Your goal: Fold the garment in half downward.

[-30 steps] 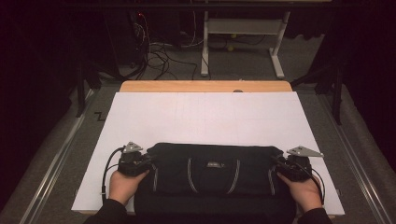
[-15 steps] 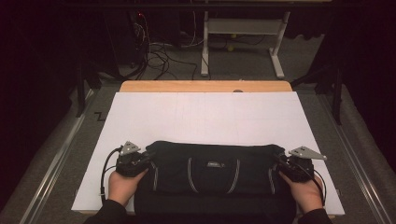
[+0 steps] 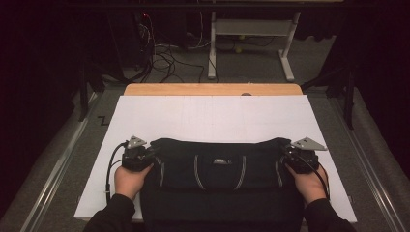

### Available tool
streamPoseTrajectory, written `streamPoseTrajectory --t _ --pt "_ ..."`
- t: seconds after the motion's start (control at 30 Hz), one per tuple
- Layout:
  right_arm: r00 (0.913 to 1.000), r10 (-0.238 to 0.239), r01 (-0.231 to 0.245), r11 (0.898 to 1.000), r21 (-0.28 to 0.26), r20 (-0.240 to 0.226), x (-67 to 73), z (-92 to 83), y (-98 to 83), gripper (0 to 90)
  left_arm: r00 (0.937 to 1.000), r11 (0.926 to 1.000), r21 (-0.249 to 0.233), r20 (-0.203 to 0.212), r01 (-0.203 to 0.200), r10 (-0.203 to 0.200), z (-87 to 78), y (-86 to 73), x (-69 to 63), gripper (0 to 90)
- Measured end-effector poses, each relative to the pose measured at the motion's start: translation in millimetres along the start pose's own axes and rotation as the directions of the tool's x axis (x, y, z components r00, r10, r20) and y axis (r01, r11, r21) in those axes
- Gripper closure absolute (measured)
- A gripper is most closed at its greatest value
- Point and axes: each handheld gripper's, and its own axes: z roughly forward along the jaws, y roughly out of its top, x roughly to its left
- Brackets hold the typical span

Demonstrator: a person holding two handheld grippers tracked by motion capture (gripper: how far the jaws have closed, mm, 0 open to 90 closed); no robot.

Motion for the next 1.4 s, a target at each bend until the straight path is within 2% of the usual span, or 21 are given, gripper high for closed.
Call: streamPoseTrajectory --t 0.17,0.3,0.43,0.53,0.6,0.7,0.73,0.77,0.8,0.83,0.87,0.93,1.03,1.07,1.17,1.2,1.3,1.4 --pt "0.9998 0.001 0.0 1.0 -0.023 0.022 -6.7 10.9 12.4 81.3 0.9996 0.9998 0.005 -0.019 0.02 -0.02 11.7 15.7 8.4 71.9" --pt "0.9992 0.004 -0.003 1.0 -0.029 0.04 -11.1 21.6 24.6 81.2 0.9978 0.9998 0.01 -0.064 0.015 -0.014 19.1 29.0 14.5 72.2" --pt "0.9975 -0.036 0.038 0.999 -0.037 0.061 -11.2 29.0 40.3 81.2 0.9957 0.9995 -0.009 -0.088 0.031 -0.031 17.0 43.3 24.0 72.3" --pt "0.9966 -0.036 0.04 0.998 -0.05 0.074 -11.6 30.8 52.1 81.2 0.9947 0.9997 -0.009 -0.1 0.023 -0.024 13.8 53.8 27.0 72.7" --pt "0.9952 -0.046 0.051 0.997 -0.055 0.087 -11.5 32.0 59.9 81.2 0.9951 0.9994 -0.022 -0.094 0.027 -0.029 12.6 56.9 26.4 72.8" --pt "0.9945 -0.04 0.045 0.998 -0.05 0.097 -12.8 35.1 66.5 81.0 0.996 0.9995 -0.014 -0.084 0.03 -0.031 16.8 56.4 23.2 72.7" --pt "0.9951 -0.035 0.037 0.999 -0.02 0.093 -14.9 41.2 63.9 80.7 0.9963 0.9995 0.002 -0.08 0.031 -0.031 20.6 54.1 22.4 72.5" --pt "0.9951 -0.035 0.037 0.999 -0.02 0.093 -14.9 41.2 63.9 80.7 0.9961 0.9994 0.006 -0.082 0.035 -0.034 22.9 52.2 22.3 72.5" --pt "0.9953 -0.034 0.031 0.999 0.026 0.091 -15.7 49.7 58.3 80.4 0.9959 0.9988 0.012 -0.077 0.048 -0.047 26.5 49.0 23.2 72.2" --pt "0.9953 -0.034 0.031 0.999 0.026 0.091 -15.7 49.7 58.3 80.4 0.9957 0.9984 0.015 -0.076 0.055 -0.053 28.5 47.0 23.8 72.2" --pt "0.995 -0.037 0.032 0.998 0.055 0.092 -15.3 57.4 52.3 80.0 0.9949 0.9975 0.017 -0.076 0.069 -0.067 31.6 44.2 25.1 71.8" --pt "0.9951 -0.036 0.03 0.998 0.059 0.092 -15.1 59.6 50.3 79.8 0.9939 0.9962 0.02 -0.072 0.084 -0.083 35.6 40.7 26.6 71.5" --pt "0.9963 -0.017 0.012 0.998 0.069 0.084 -14.8 65.4 45.4 76.6 0.992 0.9936 0.037 -0.071 0.107 -0.104 39.5 37.9 28.7 65.7" --pt "0.9968 -0.013 0.008 0.997 0.073 0.079 -14.9 66.0 44.5 73.7 0.9908 0.9919 0.043 -0.07 0.119 -0.116 39.5 37.3 29.8 60.0" --pt "0.9987 0.029 -0.031 0.998 0.055 0.042 -18.0 61.4 43.7 60.0 0.9869 0.9874 0.033 -0.052 0.155 -0.153 34.0 35.0 31.7 48.6" --pt "0.9987 0.042 -0.043 0.998 0.047 0.029 -19.0 58.5 43.5 54.9 0.9868 0.9874 0.029 -0.05 0.155 -0.154 31.2 34.2 31.5 44.6" --pt "0.998 0.054 -0.055 0.998 0.014 0.034 -20.0 46.4 42.5 47.3 0.9898 0.9918 0.009 -0.066 0.128 -0.127 20.7 32.1 26.9 38.5" --pt "0.9972 0.069 -0.068 0.997 -0.022 0.029 -20.9 30.1 39.2 44.2 0.9919 0.9944 -0.024 -0.073 0.103 -0.105 6.8 28.0 18.2 34.7"
